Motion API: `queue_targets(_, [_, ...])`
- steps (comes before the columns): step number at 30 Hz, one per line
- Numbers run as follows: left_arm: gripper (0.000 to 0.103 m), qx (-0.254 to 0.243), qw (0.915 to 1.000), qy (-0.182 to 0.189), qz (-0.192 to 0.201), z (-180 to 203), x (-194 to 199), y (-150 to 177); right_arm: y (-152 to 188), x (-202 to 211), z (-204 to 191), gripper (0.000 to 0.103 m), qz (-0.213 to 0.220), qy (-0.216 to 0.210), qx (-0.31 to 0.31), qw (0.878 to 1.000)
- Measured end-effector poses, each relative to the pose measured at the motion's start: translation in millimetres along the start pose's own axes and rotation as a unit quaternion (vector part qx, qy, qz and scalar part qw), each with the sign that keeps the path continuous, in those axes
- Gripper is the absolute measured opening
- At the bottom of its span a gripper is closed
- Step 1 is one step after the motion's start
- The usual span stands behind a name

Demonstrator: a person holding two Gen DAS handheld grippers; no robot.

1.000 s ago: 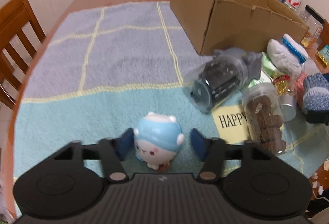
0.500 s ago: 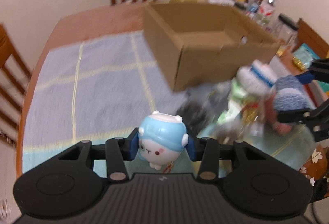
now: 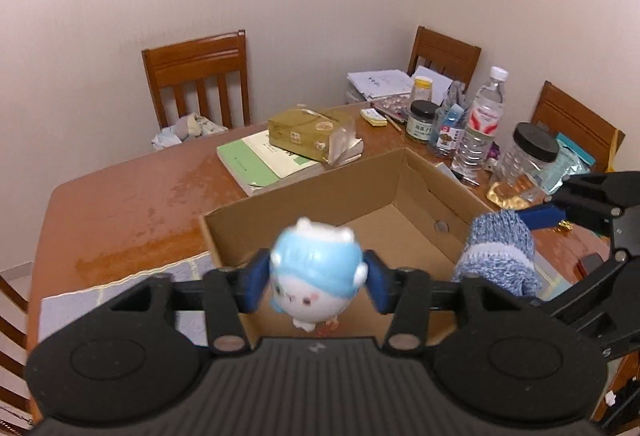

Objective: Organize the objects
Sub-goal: 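Carry the figurine and sock into the cardboard box and open both tools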

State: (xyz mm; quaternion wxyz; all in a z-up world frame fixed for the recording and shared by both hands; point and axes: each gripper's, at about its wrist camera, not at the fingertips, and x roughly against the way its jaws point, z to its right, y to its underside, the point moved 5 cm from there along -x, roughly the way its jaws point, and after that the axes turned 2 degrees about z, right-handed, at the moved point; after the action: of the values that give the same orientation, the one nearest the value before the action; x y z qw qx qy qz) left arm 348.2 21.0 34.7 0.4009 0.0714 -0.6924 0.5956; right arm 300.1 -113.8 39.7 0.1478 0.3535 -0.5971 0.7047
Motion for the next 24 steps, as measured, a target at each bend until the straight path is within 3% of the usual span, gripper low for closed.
queue_targets(1, [0.090, 0.000, 1.0000, -0.001, -0.005, 0.9, -5.2, 0.3, -1.4, -4.3, 6.5, 0.098, -0.001, 0.006, -0.011, 1.000])
queue_targets(2, [0.099, 0.000, 1.0000, -0.005, -0.003, 1.4, -9.5, 0.2, -1.2, -6.2, 12.5, 0.103, 0.002, 0.009, -0.022, 1.000])
queue_targets(9, [0.099, -0.006, 0.9996, -0.027, -0.001, 4.4, -12.1, 5.5, 10.3, -10.2, 21.6, 0.103, -0.014, 0.022, -0.020, 0.999])
queue_targets(14, [0.100, -0.010, 0.9994, -0.024, 0.024, 11.9, 7.4, 12.8, 19.5, 3.8, 10.7, 0.103, -0.009, 0.015, -0.016, 1.000])
queue_targets(24, [0.101, 0.001, 0.9990, -0.044, -0.001, 36.4, 38.5, 83.2, 79.3, 32.2, -22.3, 0.103, -0.001, 0.007, 0.004, 1.000])
